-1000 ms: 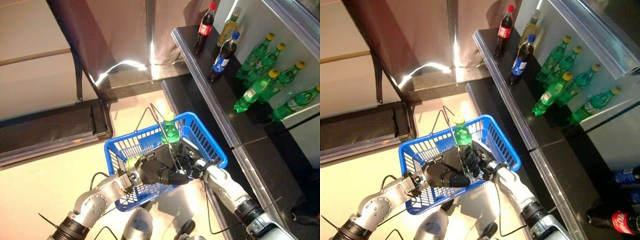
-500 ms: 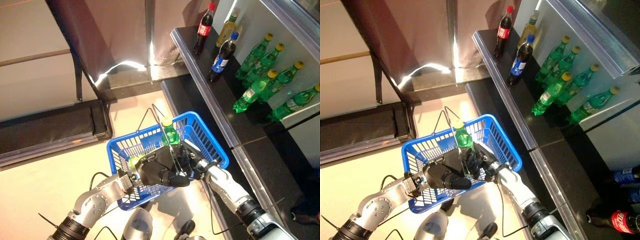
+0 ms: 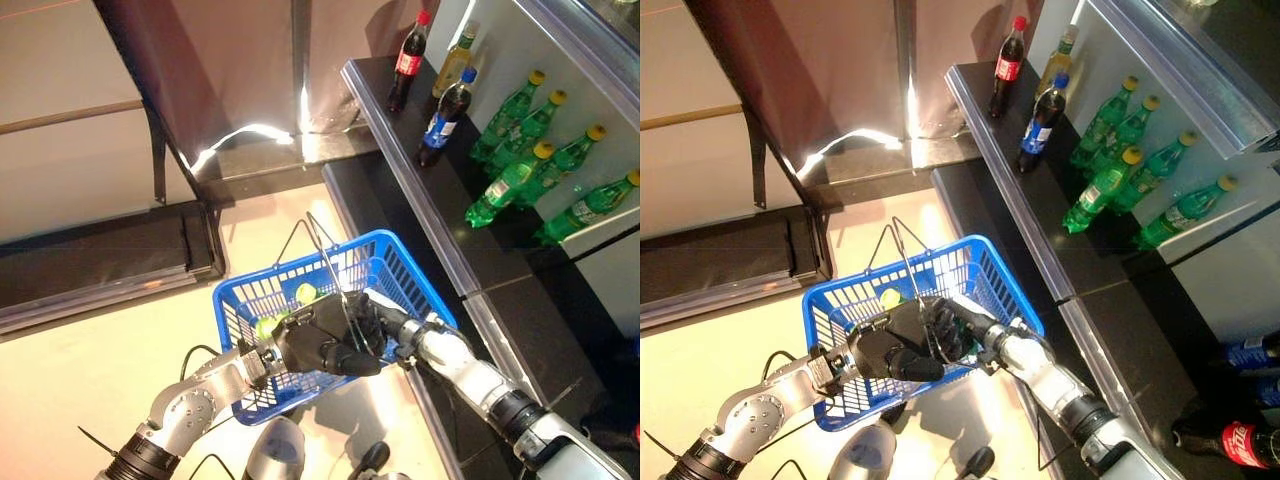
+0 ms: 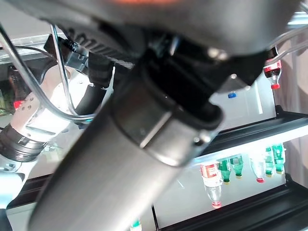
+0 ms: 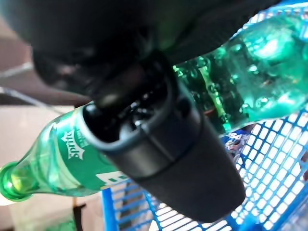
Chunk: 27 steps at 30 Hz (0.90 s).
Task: Pick up the drink and place into the basket.
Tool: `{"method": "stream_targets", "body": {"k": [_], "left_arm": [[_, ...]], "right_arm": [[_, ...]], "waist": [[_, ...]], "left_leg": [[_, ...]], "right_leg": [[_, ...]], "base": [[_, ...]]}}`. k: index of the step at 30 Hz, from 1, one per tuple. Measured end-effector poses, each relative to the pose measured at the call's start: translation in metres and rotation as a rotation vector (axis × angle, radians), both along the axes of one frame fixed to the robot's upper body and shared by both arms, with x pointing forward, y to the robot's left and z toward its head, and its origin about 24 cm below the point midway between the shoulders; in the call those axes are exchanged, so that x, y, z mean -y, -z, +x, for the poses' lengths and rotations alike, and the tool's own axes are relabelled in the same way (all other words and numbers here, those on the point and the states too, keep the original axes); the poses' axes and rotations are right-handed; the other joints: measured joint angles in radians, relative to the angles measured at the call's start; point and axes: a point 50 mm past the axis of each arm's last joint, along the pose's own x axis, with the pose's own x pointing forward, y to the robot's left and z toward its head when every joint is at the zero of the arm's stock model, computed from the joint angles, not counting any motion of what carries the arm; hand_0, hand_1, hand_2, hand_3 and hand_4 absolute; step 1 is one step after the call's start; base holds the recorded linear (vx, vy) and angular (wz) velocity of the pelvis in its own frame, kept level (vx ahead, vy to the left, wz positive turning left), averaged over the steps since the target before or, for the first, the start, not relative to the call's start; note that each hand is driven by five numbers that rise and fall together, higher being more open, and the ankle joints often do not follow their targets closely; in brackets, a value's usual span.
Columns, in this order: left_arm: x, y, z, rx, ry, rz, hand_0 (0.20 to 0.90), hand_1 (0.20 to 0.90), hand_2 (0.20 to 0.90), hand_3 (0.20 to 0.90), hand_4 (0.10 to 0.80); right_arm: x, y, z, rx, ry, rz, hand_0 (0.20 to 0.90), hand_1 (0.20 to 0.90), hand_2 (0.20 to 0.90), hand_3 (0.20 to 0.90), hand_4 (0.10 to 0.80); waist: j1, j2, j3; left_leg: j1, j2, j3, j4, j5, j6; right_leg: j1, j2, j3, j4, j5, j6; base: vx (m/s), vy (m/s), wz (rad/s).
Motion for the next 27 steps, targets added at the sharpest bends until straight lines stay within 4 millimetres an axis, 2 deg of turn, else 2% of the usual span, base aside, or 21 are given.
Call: {"method": "stream_targets", "body": {"k": [7, 27], "left_arm": [[0.004, -0.002, 0.001, 0.01, 0.02, 0.002, 0.3, 0.3, 0.3, 0.2, 0.1], [0.011, -0.01, 0.007, 0.063, 0.062, 0.039, 0.3, 0.3, 0.3, 0.2, 0.1]], "right_arm": [[-0.009, -0.01, 0.005, 0.082, -0.114, -0.136, 0.3, 0.3, 0.3, 0.2, 0.1], [-0.031, -0.009, -0.001, 0.151, -0.368, -0.411, 0.3, 0.3, 0.3, 0.2, 0.1]], "waist": [[0.002, 0.0, 0.0], [0.013, 0.0, 0.0]], "left_leg": [[0.0, -0.001, -0.002, 0.0, 0.0, 0.0], [-0.001, -0.008, -0.006, 0.0, 0.0, 0.0]], "right_leg": [[0.0, 0.0, -0.001, 0.0, 0.0, 0.0], [0.001, -0.001, -0.003, 0.0, -0.001, 0.001]], "base": [[0.0, 0.0, 0.0], [0.0, 0.0, 0.0]]}}
